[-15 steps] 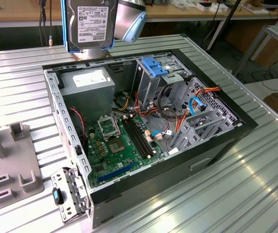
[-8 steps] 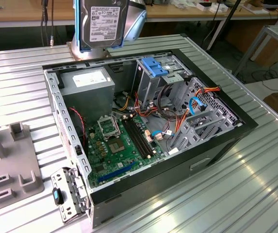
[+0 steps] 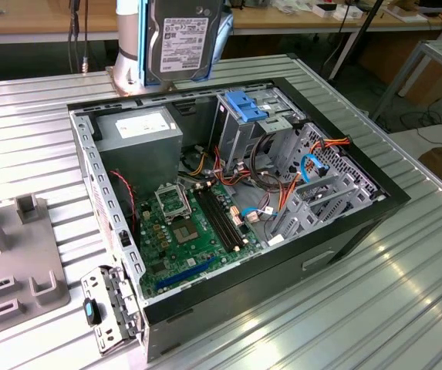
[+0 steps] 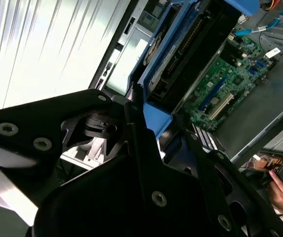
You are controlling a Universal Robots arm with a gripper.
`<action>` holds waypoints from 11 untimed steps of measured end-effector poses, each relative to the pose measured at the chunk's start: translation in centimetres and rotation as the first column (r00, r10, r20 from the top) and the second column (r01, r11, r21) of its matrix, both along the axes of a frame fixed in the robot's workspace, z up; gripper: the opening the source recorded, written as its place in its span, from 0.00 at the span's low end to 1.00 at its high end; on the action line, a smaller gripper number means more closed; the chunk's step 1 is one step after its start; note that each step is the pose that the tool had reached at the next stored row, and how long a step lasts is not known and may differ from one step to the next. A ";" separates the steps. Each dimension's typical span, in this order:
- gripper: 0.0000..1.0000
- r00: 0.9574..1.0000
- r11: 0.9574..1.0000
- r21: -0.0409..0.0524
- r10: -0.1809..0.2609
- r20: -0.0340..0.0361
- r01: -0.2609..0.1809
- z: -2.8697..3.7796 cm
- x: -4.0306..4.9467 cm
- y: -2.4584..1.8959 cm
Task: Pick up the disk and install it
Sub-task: 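Pick up the disk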
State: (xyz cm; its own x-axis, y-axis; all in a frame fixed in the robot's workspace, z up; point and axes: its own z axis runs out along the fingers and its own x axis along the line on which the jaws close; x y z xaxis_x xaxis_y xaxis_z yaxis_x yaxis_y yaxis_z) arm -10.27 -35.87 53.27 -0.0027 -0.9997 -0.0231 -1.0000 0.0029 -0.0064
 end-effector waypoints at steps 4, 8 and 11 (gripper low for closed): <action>0.37 1.000 1.000 0.000 0.001 0.015 -0.001 -0.20 0.00 -1.48; 0.37 0.999 1.000 0.000 0.003 0.038 -0.003 -0.46 -0.01 -3.71; 0.37 0.999 1.000 0.000 0.003 0.054 -0.003 -0.65 -0.01 -5.47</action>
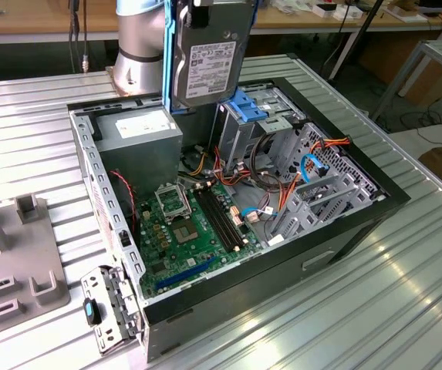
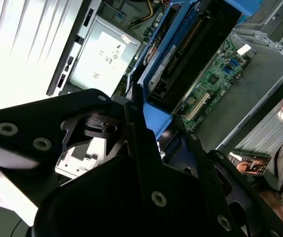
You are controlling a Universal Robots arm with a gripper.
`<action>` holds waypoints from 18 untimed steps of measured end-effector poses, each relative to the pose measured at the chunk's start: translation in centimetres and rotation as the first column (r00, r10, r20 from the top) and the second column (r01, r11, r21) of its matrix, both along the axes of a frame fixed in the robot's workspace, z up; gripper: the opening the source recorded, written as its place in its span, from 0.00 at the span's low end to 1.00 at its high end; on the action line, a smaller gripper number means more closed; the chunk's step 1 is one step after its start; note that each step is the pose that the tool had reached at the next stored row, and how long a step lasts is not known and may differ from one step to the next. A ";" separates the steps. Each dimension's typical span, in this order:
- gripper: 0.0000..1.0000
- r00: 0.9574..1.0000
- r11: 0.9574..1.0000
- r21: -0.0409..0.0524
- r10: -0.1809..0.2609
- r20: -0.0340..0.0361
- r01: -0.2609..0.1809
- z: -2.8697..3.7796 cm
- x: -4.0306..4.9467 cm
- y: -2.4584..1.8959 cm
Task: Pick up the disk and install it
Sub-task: 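Pick up the disk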
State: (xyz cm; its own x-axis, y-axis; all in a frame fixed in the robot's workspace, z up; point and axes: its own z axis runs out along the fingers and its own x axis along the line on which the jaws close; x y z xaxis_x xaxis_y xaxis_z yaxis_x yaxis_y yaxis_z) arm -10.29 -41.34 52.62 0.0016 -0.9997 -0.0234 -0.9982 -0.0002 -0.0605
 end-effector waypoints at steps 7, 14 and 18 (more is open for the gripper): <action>0.37 1.000 1.000 0.000 0.000 0.006 0.000 -0.09 0.00 -2.05; 0.37 1.000 1.000 0.000 0.000 0.006 0.000 -0.18 0.00 -4.72; 0.37 1.000 1.000 0.000 0.000 0.006 0.000 -0.20 0.00 -5.23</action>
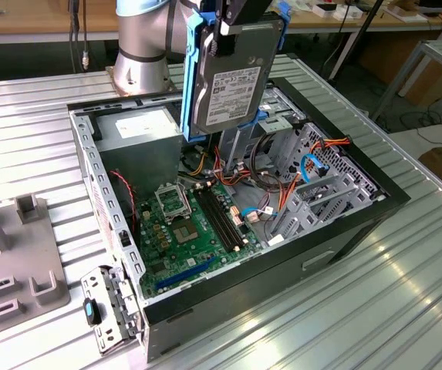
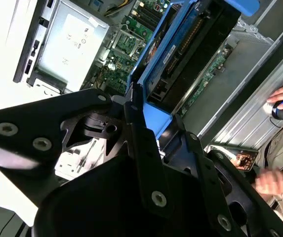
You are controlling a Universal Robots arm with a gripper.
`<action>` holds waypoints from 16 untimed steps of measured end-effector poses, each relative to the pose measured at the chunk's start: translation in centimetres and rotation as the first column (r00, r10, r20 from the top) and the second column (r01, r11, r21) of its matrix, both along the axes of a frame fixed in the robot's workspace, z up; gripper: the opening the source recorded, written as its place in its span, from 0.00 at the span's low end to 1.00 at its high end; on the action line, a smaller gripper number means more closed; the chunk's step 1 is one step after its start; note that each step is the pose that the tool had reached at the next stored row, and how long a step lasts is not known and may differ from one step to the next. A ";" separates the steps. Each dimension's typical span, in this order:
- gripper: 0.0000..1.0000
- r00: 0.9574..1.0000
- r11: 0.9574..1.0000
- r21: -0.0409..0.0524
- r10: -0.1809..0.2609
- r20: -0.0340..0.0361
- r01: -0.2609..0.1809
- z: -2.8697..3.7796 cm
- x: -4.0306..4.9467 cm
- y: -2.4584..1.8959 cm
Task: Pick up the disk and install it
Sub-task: 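Pick up the disk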
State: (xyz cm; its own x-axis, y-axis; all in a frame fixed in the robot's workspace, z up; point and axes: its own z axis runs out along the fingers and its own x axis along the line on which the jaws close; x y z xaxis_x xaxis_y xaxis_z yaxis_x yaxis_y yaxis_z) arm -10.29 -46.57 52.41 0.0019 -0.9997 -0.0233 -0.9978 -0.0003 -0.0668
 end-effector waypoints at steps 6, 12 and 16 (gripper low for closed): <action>0.37 1.000 1.000 0.000 0.000 0.000 0.000 0.00 0.00 0.00; 0.37 1.000 1.000 0.000 0.000 0.000 0.000 -0.01 0.00 0.00; 0.37 1.000 1.000 0.000 0.000 0.000 0.000 -0.03 0.68 0.00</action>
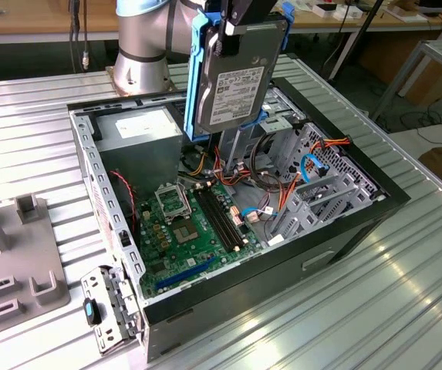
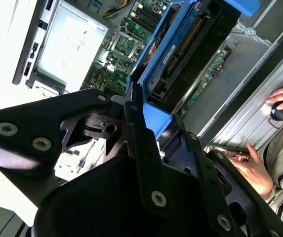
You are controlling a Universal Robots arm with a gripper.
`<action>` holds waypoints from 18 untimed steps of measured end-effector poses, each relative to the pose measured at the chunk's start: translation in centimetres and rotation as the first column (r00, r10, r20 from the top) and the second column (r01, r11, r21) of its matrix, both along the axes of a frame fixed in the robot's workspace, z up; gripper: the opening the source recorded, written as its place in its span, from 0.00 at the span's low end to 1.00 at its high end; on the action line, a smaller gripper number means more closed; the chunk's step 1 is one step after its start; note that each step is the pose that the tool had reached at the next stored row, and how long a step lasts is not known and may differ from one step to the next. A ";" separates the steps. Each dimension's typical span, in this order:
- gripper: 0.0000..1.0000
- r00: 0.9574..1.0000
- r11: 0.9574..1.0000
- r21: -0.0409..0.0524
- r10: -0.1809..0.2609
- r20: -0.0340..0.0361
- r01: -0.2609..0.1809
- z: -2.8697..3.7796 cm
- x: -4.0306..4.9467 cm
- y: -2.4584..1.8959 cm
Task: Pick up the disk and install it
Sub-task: 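Pick up the disk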
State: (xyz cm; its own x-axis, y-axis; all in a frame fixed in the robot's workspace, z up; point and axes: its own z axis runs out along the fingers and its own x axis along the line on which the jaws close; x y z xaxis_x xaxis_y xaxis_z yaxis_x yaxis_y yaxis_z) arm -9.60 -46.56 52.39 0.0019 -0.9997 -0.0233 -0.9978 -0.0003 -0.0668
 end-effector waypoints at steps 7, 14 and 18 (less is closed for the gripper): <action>0.37 1.000 1.000 0.000 -0.001 0.000 0.001 -0.14 2.81 0.02; 0.37 1.000 1.000 -0.001 -0.015 -0.017 0.015 -0.40 4.06 0.06; 0.37 0.998 1.000 -0.001 -0.015 -0.053 0.015 -0.43 4.81 0.05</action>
